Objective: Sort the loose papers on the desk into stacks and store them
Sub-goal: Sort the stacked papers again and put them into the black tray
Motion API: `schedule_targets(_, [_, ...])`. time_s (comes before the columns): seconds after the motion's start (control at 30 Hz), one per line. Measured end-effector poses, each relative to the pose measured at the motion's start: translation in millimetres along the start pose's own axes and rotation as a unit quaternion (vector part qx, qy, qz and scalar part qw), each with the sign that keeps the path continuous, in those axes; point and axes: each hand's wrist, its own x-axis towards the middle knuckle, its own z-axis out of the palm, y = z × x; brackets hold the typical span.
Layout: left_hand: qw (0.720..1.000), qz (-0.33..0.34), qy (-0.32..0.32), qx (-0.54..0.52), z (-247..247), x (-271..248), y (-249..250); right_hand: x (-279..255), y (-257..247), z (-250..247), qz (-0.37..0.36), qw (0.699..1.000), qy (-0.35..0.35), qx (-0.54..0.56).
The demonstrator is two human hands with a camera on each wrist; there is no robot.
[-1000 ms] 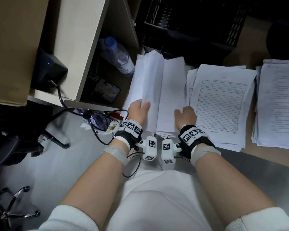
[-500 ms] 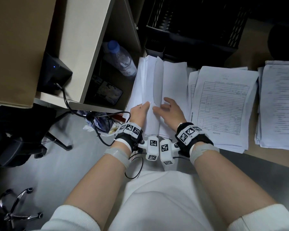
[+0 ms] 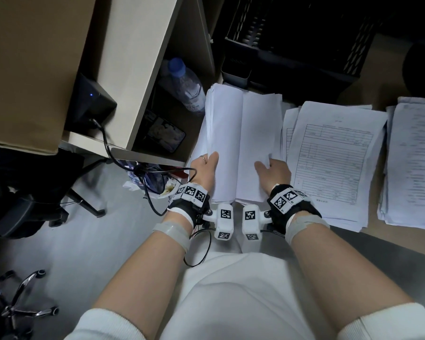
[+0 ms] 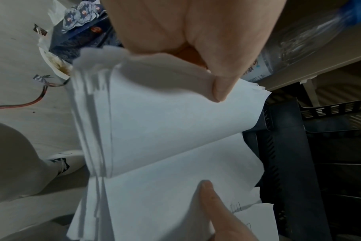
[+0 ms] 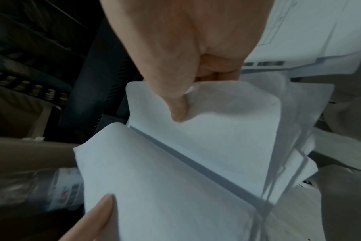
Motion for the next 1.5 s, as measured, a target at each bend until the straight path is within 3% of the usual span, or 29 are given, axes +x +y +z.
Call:
schedule_targets(0.13, [1.0, 0.004, 0.002, 0.001, 0, 1, -2, 1, 2, -2, -0.001, 0.999, 0.027, 0.02])
schedule_targets(0.2, [1.0, -0.004, -0.005, -0.004, 1, 4, -3, -5, -3, -4, -0.006, 0.996, 0.074, 0.048])
schedule_targets(0.3, [0.999, -0.023, -0.035, 0.026, 3, 2, 0, -12, -11, -4, -0.091, 0.973, 0.21, 0.011])
schedule_targets(0.33, [0.998, -0.028, -0.042, 0.025, 4, 2, 1, -14, -14, -4, -0.124, 0.969, 0.212, 0.006])
schedule_targets(0.43, [0.994, -0.071, -0.07, -0.045, 6, 2, 5, -17, -23, 1, -0.118, 0.988, 0.0, 0.104])
schedule_targets(0.5, [0.986, -0.111, -0.095, -0.084, 7, 5, 6, -19, -26, 4, -0.096, 0.981, -0.096, 0.135])
schedule_targets(0.57, [0.981, -0.134, -0.11, -0.092, 6, 5, 9, -20, -26, 5, -0.09, 0.976, -0.116, 0.158])
schedule_targets(0.8, [0.977, -0.097, -0.158, -0.11, 15, 0, 12, -20, -27, -4, -0.078, 0.968, -0.136, 0.196])
schedule_targets(0.93, [0.976, -0.091, -0.165, -0.112, 16, 0, 16, -19, -21, -12, -0.107, 0.964, -0.144, 0.194])
schedule_targets(1.1, [0.978, -0.076, -0.167, -0.094, 17, 1, 19, -24, -19, -14, -0.071, 0.952, -0.151, 0.256])
schedule_targets(1.2, [0.986, -0.054, -0.154, -0.035, 16, 5, 15, -21, -16, -13, -0.073, 0.966, -0.119, 0.216])
schedule_targets(1.33, [0.997, -0.031, -0.075, 0.009, 12, 7, 11, -10, -8, -10, -0.029, 0.995, 0.008, 0.091])
schedule_targets(1.43, [0.999, -0.018, -0.051, -0.003, 12, 6, 10, -7, -4, -14, 0.029, 0.993, 0.079, 0.084])
schedule_targets(1.5, [0.999, -0.01, -0.05, 0.012, 11, 5, 8, -9, -3, -17, -0.009, 0.987, 0.133, 0.085])
